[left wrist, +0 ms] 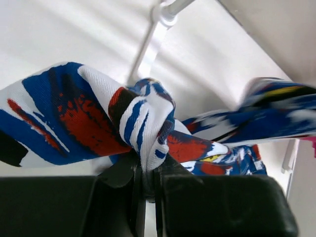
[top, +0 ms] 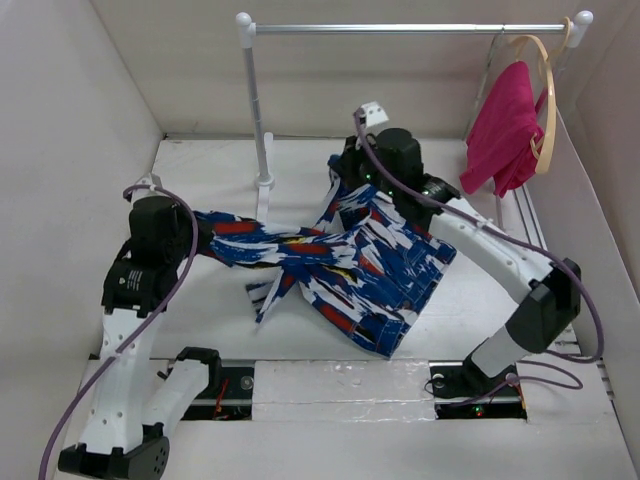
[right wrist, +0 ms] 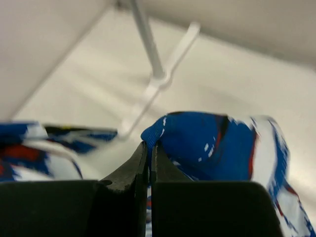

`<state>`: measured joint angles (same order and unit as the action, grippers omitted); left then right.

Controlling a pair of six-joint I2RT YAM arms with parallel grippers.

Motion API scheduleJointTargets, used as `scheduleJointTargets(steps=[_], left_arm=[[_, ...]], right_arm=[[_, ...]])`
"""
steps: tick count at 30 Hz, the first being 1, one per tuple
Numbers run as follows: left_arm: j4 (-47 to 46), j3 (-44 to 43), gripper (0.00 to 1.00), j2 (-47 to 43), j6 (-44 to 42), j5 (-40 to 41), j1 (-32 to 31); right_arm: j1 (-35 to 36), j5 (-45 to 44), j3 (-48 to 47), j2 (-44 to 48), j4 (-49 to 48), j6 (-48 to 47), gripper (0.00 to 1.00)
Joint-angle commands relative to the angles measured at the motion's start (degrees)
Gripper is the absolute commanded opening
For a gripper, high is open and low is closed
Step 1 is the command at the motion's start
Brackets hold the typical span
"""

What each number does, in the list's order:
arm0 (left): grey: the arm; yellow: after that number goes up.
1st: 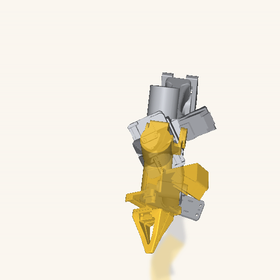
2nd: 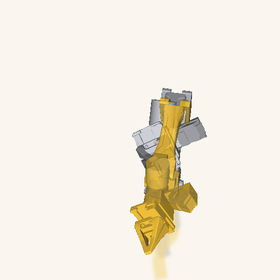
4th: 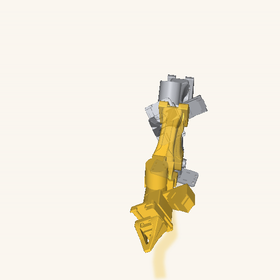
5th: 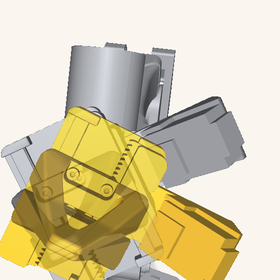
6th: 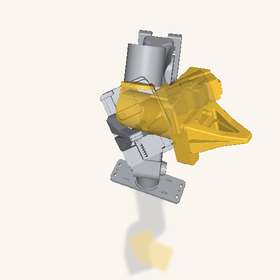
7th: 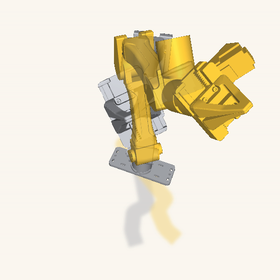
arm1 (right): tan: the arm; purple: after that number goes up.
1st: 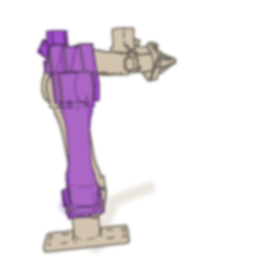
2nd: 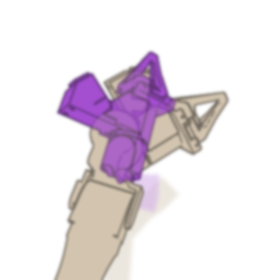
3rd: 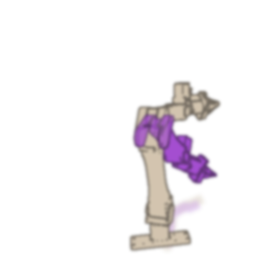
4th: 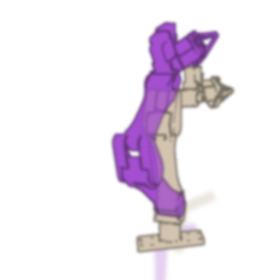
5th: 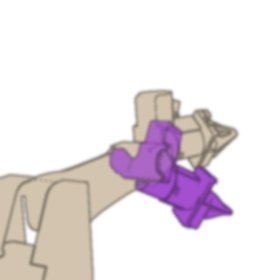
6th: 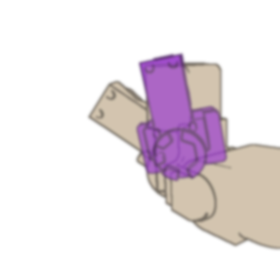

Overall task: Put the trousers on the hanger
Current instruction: Fold the trousers

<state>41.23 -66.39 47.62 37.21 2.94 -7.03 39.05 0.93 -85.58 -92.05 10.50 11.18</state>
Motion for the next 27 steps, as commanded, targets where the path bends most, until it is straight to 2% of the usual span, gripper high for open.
scheduleJointTargets(steps=[1,4,5,7,9,10,11,12,13,14,15,16,18,19,22,23,25,26,27], left_arm=[[5.1,1.0,0.0,-4.0,2.3,4.7,0.3],[8.7,3.5,0.0,-7.0,4.1,5.6,0.3],[10.3,4.9,0.0,-7.8,4.4,6.4,0.3],[12.3,5.1,0.0,-9.9,4.7,9.1,0.3],[15.4,4.0,0.0,-11.1,4.4,9.8,0.3],[16.3,3.6,0.0,-12.4,4.2,9.5,0.3],[17.7,4.1,0.0,-12.9,3.8,8.7,0.3],[18.4,4.7,0.07,-13.2,3.4,6.2,0.3],[19.1,6.7,0.17,-13.3,2.8,4.8,0.3],[20.9,8.4,0.44,-13.1,1.7,3.1,0.3],[20.9,8.4,0.58,-13.1,1.7,3.0,0.3],[21.3,8.4,0.69,-13.1,1.6,3.7,0.3],[20.2,5.1,0.83,-13.1,1.2,6.7,0.3],[19.9,0.5,0.83,-11.9,1.2,7.8,0.3],[16.5,-9.4,0.8,-6.5,0.8,9.5,0.3],[12.9,-11.0,0.78,-5.0,0.5,8.8,0.3],[9.0,-12.4,0.74,-0.8,-0.6,4.3,0.3],[4.0,-11.4,0.72,0.8,-0.8,1.9,0.3],[-2.4,-8.3,0.69,3.8,-2.0,-2.5,0.3]], right_arm=[[-0.6,-2.8,-2.0,2.3,-10.0,4.1,0.0],[-1.2,-3.1,-5.4,-4.1,-10.9,5.1,0.0],[-1.2,-5.1,-7.8,-6.6,-5.5,5.5,0.0],[-1.2,-7.2,-14.8,-13.4,-1.4,6.1,0.0],[-0.6,-12.2,-16.6,-15.1,4.1,6.1,0.0],[-0.6,-12.8,-14.8,-15.0,3.2,6.3,0.0],[-0.6,-10.1,-12.9,-14.5,-1.7,5.7,0.0],[-1.3,-7.5,-11.9,-14.9,-1.6,5.6,0.0],[-1.3,-6.3,-13.7,-16.0,0.6,5.9,0.14],[-1.3,-5.0,-14.9,-17.1,5.1,3.6,0.48],[-1.3,-5.0,-14.9,-17.1,5.1,3.6,0.48],[-1.3,-3.7,-14.5,-16.8,5.5,0.8,0.66],[-1.3,-1.4,-13.9,-14.2,9.7,-1.1,0.74],[-1.3,0.5,-13.2,-12.6,10.9,-1.7,0.76],[-1.9,0.3,-4.5,-2.2,11.8,-3.7,0.76],[-2.5,0.2,2.4,0.9,11.1,-3.5,0.75],[-5.5,0.8,10.0,10.1,9.9,-2.1,0.72],[-6.9,2.5,14.2,13.1,8.3,-0.8,0.53],[-9.3,3.1,21.6,18.2,8.0,-0.4,0.17]])
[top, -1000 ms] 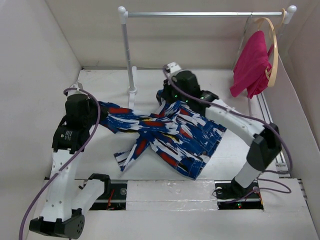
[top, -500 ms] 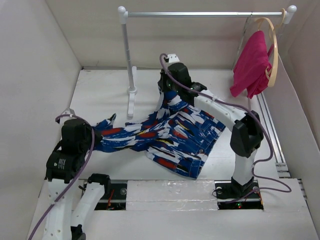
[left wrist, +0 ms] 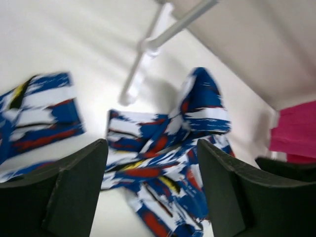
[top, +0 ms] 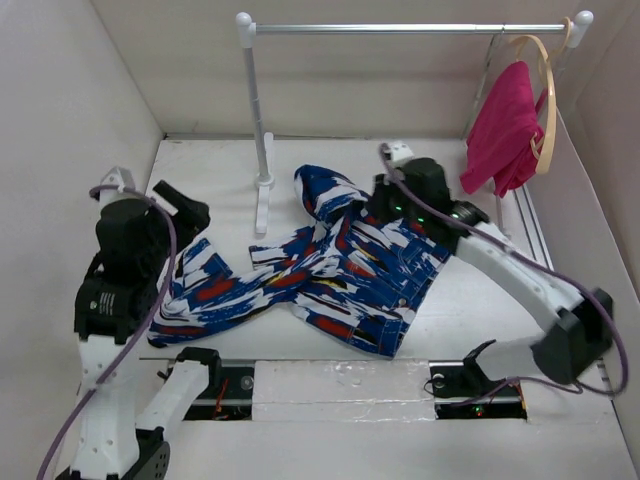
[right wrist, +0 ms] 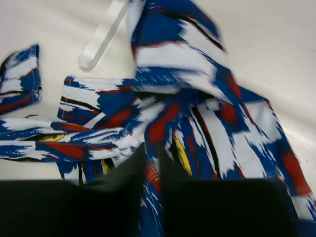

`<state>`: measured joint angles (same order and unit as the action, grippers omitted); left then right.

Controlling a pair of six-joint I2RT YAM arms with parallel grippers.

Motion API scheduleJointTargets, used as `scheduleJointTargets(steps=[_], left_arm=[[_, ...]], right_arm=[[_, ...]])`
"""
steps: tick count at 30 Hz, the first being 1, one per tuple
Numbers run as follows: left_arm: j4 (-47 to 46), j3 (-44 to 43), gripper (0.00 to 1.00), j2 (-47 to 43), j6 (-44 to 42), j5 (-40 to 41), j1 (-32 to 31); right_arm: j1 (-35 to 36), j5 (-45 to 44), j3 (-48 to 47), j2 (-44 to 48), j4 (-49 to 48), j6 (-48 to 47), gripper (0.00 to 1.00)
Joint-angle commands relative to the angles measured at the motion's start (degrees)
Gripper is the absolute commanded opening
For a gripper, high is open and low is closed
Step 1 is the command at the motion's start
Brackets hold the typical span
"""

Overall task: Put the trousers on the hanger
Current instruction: Fold the trousers

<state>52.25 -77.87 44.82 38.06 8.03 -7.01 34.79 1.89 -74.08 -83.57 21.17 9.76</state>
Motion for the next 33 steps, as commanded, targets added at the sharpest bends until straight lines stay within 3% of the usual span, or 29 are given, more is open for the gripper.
scheduleJointTargets(steps=[1,5,6,7,10,12,15,21,30,32,33], left_arm=[[-13.5,4.9,0.67,7.8,-3.6,-10.7,0.3],[-23.0,10.4,0.62,20.2,-6.6,-19.5,0.3],[-24.8,11.9,0.63,21.9,-7.0,-23.5,0.3],[-26.2,14.0,0.65,25.8,-7.4,-24.5,0.3],[-30.7,14.7,0.7,32.0,-8.4,-25.6,-3.0],[-30.7,12.7,0.72,39.0,-9.2,-23.0,-9.5],[-29.7,8.8,0.71,45.2,-8.2,-18.2,-14.4],[-37.9,16.6,0.66,47.7,-4.4,-16.3,-14.4],[-39.2,13.4,0.66,55.5,-6.7,-19.9,-14.4],[-39.9,13.3,0.66,55.9,-6.9,-20.5,-15.0],[-39.9,12.6,0.65,56.9,-7.3,-20.4,-16.3]], right_arm=[[-6.3,2.2,13.5,12.1,-2.7,1.4,0.01],[-13.7,4.7,27.3,20.6,-1.7,3.3,0.02],[-15.2,5.6,29.2,21.9,-1.6,3.5,0.14],[-16.7,6.4,32.0,22.6,-1.4,3.7,0.42],[-22.0,10.0,34.2,23.6,0.8,3.3,0.71],[-24.5,11.7,35.2,23.8,3.1,3.3,0.75],[-25.9,13.0,37.9,25.6,3.2,4.7,0.77],[-26.5,14.4,44.4,25.5,-2.4,7.5,0.8],[-26.5,13.1,49.5,18.2,-10.9,13.9,0.82],[-26.5,13.8,50.4,16.3,-14.6,15.8,0.81],[-26.5,13.8,50.9,14.9,-17.0,16.9,0.75]])
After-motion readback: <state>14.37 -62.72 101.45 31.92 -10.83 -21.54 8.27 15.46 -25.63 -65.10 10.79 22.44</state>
